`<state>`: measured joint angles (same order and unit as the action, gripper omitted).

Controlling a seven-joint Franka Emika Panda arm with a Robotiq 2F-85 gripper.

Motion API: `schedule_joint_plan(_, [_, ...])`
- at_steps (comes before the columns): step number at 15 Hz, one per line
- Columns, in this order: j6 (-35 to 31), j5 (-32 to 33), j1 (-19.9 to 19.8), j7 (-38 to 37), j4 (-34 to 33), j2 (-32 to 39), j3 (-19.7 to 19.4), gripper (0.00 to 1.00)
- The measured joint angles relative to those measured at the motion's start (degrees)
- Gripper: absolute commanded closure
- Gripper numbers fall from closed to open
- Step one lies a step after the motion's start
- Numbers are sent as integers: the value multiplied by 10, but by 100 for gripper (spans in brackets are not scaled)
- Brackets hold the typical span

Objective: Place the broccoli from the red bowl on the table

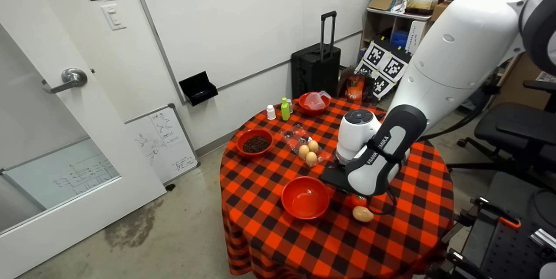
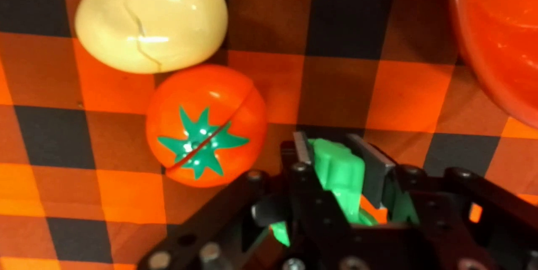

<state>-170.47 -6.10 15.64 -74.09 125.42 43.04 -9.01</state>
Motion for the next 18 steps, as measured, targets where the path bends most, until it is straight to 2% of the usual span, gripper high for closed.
schedule_joint_plan(6, [0, -7, -2, 0, -19, 9, 0, 1])
schedule_joint_plan(12, [-18, -8, 7, 0, -22, -1, -11, 0])
schedule_joint_plan(18, [-40, -8, 47, 1, 2, -56, -38, 0])
